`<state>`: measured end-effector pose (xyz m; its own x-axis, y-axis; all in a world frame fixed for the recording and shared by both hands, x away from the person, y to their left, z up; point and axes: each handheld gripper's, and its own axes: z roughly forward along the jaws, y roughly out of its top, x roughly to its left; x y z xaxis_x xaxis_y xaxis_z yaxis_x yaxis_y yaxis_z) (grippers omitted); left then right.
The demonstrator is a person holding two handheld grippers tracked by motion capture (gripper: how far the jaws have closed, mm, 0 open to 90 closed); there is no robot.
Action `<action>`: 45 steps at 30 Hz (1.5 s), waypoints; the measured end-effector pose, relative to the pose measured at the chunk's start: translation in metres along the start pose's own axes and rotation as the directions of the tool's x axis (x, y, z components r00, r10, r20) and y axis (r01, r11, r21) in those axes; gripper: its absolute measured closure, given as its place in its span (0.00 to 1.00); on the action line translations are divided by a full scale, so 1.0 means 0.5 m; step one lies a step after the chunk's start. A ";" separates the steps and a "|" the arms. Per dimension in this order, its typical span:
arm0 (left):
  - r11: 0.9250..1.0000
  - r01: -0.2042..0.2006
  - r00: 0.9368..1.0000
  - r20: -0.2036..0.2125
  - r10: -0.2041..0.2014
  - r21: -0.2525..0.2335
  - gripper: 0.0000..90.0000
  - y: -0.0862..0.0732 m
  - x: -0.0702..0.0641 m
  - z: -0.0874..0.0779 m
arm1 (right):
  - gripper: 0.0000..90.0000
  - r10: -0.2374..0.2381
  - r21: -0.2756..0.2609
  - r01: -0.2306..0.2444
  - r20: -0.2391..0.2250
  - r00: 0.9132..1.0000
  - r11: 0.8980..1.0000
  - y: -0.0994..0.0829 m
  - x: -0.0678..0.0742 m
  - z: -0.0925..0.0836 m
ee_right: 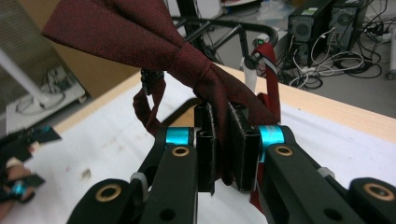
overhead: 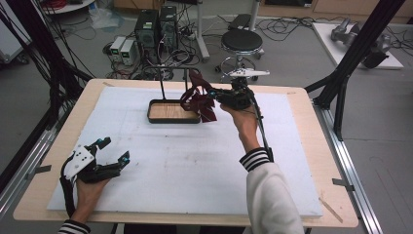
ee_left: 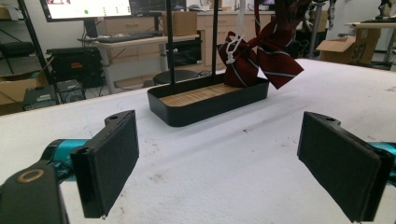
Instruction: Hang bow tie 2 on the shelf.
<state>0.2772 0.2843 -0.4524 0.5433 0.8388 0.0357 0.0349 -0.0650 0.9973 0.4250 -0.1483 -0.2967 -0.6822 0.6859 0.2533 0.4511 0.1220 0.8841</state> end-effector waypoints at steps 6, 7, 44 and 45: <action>1.000 -0.001 1.000 0.001 0.001 0.002 0.14 0.000 0.000 0.000 | 0.91 0.036 -0.037 -0.035 0.017 0.999 0.999 0.003 0.018 0.018; 1.000 -0.003 1.000 0.000 0.003 0.002 0.14 0.000 0.001 0.000 | 0.91 0.038 -0.043 -0.037 0.020 0.999 0.998 0.003 0.020 0.021; 1.000 0.017 1.000 0.005 -0.017 0.000 0.14 0.000 0.003 0.001 | 0.91 0.178 -0.120 -0.163 0.136 0.974 0.979 -0.016 0.048 0.145; 1.000 0.017 1.000 0.005 -0.017 0.000 0.14 0.000 0.003 0.001 | 0.91 0.176 -0.122 -0.159 0.140 0.975 0.980 -0.017 0.046 0.147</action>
<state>0.2782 0.2853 -0.4524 0.5468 0.8371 0.0188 0.0442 -0.0513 0.9977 0.4478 -0.0809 -0.3270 -0.5052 0.7900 0.3474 0.4803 -0.0771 0.8737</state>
